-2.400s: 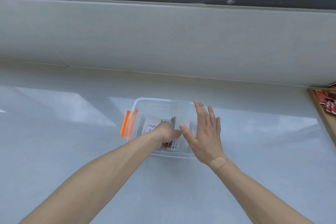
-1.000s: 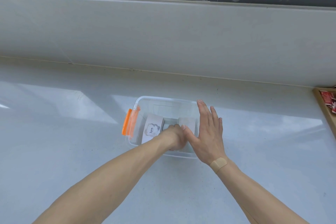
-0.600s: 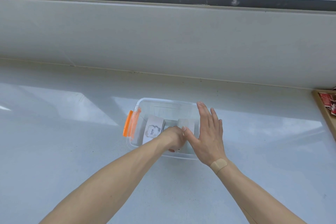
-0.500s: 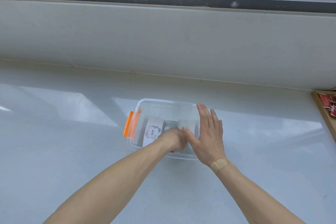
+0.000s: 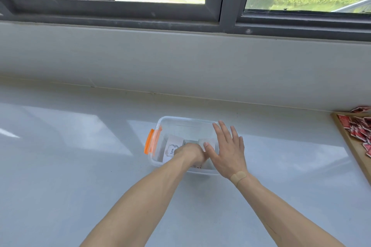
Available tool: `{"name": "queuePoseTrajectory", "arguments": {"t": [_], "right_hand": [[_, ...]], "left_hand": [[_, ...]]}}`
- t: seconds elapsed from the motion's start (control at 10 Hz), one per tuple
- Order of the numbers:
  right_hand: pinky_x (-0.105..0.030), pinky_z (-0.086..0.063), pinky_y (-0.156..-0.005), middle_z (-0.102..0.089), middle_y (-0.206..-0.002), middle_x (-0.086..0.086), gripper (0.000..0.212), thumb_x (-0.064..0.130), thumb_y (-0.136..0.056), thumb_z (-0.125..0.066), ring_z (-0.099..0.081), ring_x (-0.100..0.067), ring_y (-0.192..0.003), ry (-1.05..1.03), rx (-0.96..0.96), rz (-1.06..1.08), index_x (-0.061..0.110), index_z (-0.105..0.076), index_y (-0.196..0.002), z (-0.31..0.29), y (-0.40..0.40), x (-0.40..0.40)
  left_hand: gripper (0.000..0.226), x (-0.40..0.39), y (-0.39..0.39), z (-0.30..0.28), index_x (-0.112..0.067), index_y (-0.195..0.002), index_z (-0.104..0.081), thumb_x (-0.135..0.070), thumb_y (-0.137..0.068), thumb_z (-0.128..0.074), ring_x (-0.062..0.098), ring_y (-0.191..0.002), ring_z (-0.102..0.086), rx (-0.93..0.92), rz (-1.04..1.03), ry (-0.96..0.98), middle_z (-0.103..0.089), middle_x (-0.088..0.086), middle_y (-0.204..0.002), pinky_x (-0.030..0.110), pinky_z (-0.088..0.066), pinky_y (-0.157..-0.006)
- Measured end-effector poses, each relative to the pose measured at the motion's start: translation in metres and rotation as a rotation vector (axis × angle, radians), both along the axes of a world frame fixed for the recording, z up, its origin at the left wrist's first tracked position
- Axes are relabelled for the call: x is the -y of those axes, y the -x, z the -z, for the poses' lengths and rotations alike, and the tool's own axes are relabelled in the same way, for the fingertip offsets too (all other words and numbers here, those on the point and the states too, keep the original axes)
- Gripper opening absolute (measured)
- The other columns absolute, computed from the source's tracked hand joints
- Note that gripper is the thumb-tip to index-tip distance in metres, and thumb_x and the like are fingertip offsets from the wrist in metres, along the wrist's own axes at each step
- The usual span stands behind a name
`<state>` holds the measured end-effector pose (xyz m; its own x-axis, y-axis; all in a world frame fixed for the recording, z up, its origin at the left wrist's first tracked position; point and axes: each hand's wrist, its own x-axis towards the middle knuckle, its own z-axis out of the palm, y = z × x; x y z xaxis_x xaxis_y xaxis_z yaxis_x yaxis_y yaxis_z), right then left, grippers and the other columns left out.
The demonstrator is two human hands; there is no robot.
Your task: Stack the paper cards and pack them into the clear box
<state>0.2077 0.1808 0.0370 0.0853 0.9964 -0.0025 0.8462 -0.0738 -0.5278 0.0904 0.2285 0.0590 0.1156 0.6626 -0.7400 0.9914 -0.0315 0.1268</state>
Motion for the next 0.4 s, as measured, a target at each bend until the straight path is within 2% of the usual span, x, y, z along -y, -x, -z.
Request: {"name": "queuePoseTrajectory", "arguments": {"t": [0.1,0.2,0.3,0.4], "right_hand": [[-0.053,-0.005,-0.117,-0.01,-0.16,0.01,0.061,0.058,-0.091,-0.032,0.004,-0.019,-0.145,0.012,0.07,-0.026,0.037,-0.017,-0.146,-0.004,-0.002,0.002],[-0.053,-0.006,-0.117,-0.015,-0.16,0.008,0.055,0.057,-0.092,-0.031,0.003,-0.018,-0.146,0.018,0.183,-0.068,0.035,-0.03,-0.143,-0.018,-0.007,0.007],[-0.052,-0.004,-0.117,-0.021,-0.158,0.009,0.05,0.056,-0.093,-0.03,0.002,-0.015,-0.146,0.024,0.264,-0.093,0.034,-0.04,-0.138,-0.031,-0.015,0.016],[-0.049,-0.002,-0.117,-0.035,-0.151,0.013,0.046,0.056,-0.094,-0.03,-0.007,-0.012,-0.146,0.036,0.292,-0.136,0.034,-0.05,-0.13,-0.054,-0.026,0.035]], "left_hand": [[0.046,0.002,0.011,-0.008,-0.014,-0.081,-0.06,-0.051,-0.092,-0.035,0.026,-0.087,-0.061,0.042,-0.053,-0.078,-0.062,0.001,-0.083,0.031,-0.042,-0.072],[0.052,0.011,0.031,-0.022,-0.015,-0.123,-0.057,-0.052,-0.091,-0.041,0.028,-0.115,-0.055,0.118,0.025,-0.202,-0.059,0.007,-0.125,0.038,-0.045,-0.085],[0.056,0.025,0.048,-0.032,-0.021,-0.133,-0.051,-0.055,-0.089,-0.041,0.028,-0.125,-0.046,0.128,0.152,-0.333,-0.051,0.007,-0.136,0.041,-0.038,-0.099],[0.062,0.045,0.07,-0.048,-0.028,-0.137,-0.046,-0.062,-0.086,-0.042,0.022,-0.133,-0.039,0.184,0.259,-0.488,-0.048,0.001,-0.141,0.041,-0.018,-0.114]]}}
